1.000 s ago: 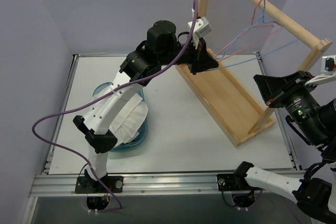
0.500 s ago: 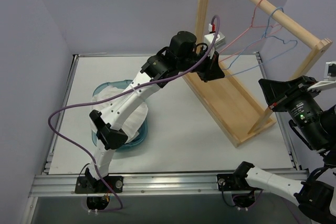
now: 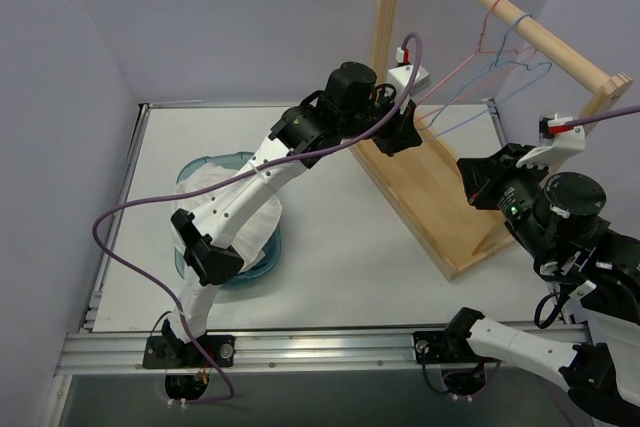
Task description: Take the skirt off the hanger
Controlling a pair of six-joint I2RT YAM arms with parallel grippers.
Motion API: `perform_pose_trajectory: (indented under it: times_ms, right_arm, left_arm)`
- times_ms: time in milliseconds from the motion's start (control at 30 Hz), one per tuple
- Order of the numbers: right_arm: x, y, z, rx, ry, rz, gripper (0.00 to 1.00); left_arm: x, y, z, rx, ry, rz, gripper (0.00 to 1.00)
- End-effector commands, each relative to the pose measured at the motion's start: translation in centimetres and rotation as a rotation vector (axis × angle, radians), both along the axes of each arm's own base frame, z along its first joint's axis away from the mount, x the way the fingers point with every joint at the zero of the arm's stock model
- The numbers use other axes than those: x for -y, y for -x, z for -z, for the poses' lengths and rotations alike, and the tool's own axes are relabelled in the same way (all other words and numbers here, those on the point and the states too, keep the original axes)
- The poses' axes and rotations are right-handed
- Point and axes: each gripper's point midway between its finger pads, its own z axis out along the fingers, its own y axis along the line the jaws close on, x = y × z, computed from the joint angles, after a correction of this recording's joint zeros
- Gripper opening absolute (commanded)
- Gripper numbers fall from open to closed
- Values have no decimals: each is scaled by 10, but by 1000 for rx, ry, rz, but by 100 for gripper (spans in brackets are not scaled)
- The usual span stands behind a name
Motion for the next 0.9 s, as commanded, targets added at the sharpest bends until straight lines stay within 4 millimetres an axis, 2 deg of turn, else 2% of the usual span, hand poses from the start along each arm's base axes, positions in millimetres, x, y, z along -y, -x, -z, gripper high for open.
perform_pose_trajectory:
  times_ms: [0, 67, 100, 133, 167, 267, 367, 500, 567, 600, 733, 867]
  right_arm:
    - [8, -4, -8, 57, -25, 50, 0]
    - [-1, -7, -3, 49, -28, 24, 0]
    - [-5, -8, -2, 44, -22, 11, 0]
    - [-11, -13, 3, 28, 2, 2, 0]
    - [-12, -15, 6, 19, 22, 2, 0]
    - [-10, -23, 24, -22, 94, 38, 0]
    - [-9, -28, 32, -25, 121, 60, 0]
    - [-22, -33, 49, -64, 155, 18, 0]
    - [-23, -34, 54, -72, 166, 20, 0]
    - [-21, -34, 57, -72, 169, 29, 0]
    - [-20, -36, 61, -68, 183, 37, 0]
    - [-21, -40, 62, -76, 192, 51, 0]
  left_arm:
    - [-14, -7, 42, -66, -138, -63, 7]
    - [-15, -5, 43, -61, -140, -58, 20]
    - [-16, -5, 56, -76, -164, -59, 26]
    - [-16, -6, 56, -73, -163, -62, 33]
    - [-20, -7, 56, -65, -170, -73, 47]
    - [-30, -10, 52, -40, -189, -104, 62]
    - [-40, -11, 42, -5, -193, -124, 72]
    - [-46, -7, 28, 15, -173, -111, 79]
    - [-50, -3, 23, 20, -165, -111, 80]
    - [-51, -3, 22, 22, -162, -115, 89]
    - [-59, -4, 19, 37, -165, -140, 95]
    - [-64, -9, 16, 50, -172, -149, 97]
